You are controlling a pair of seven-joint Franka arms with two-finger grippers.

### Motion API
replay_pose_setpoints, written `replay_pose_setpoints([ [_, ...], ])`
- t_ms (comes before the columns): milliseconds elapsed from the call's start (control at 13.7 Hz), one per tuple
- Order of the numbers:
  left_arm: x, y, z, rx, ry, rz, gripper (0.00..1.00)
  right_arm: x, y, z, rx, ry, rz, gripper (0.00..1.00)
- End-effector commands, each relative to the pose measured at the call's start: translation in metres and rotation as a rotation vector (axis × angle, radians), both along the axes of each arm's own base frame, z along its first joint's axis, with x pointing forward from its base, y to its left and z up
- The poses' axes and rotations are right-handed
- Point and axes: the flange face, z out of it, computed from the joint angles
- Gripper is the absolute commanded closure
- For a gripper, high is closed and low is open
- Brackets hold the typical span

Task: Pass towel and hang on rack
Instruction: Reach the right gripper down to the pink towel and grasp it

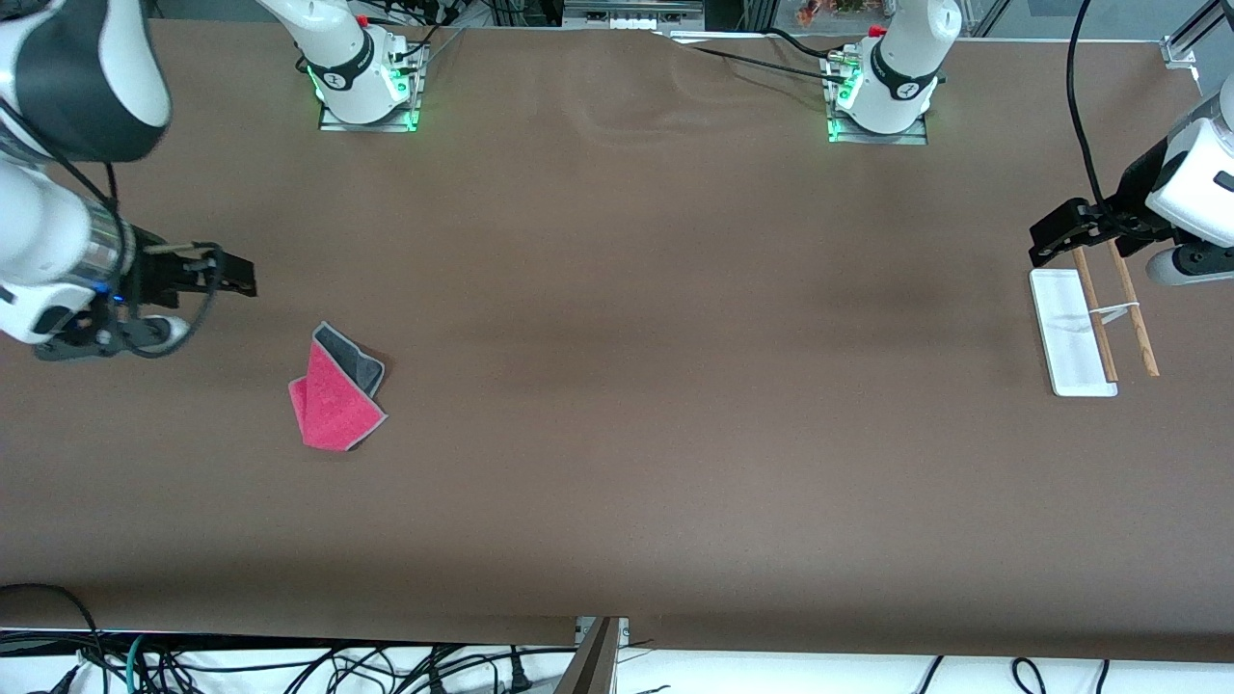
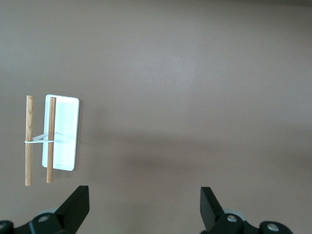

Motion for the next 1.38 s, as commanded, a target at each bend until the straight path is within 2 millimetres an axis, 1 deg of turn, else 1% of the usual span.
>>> replay_pose_setpoints([
  [0,0.004,0.001,0.004,-0.022,-0.007,-0.011,0.0,0.011,0.028,-0.046,-0.01,0.04,0.03,0.0],
  [146,0.004,0.001,0.004,-0.022,-0.007,-0.011,0.0,0.02,0.034,-0.09,-0.013,0.077,0.026,0.0],
  [218,0.004,0.001,0.004,-0.022,-0.007,-0.011,0.0,0.02,0.041,-0.109,-0.014,0.09,0.037,0.0],
  [364,0.004,0.001,0.002,-0.022,-0.004,-0.011,0.0,0.015,0.047,-0.131,-0.017,0.097,0.045,0.0],
  [437,0.004,0.001,0.002,-0.022,-0.004,-0.011,0.0,0.012,0.053,-0.139,-0.02,0.1,0.051,0.0],
  [509,0.005,0.001,0.001,-0.022,-0.003,-0.011,0.0,0.008,0.054,-0.152,-0.025,0.108,0.058,0.0],
  [582,0.005,0.001,0.001,-0.022,-0.003,-0.011,0.0,0.002,0.052,-0.171,-0.051,0.106,0.077,0.0],
  [728,0.005,0.001,0.001,-0.022,-0.003,-0.009,0.0,-0.016,0.047,-0.209,-0.086,0.092,0.112,0.0],
  [873,0.005,0.001,0.001,-0.022,-0.003,-0.011,0.0,-0.027,0.045,-0.23,-0.082,0.095,0.119,0.0],
  [1092,0.005,0.001,0.001,-0.021,-0.003,-0.011,0.0,-0.038,0.044,-0.257,-0.071,0.078,0.13,0.0],
  [1310,0.005,0.001,0.0,-0.021,-0.001,-0.011,0.0,-0.043,0.044,-0.273,-0.065,0.062,0.135,0.0],
])
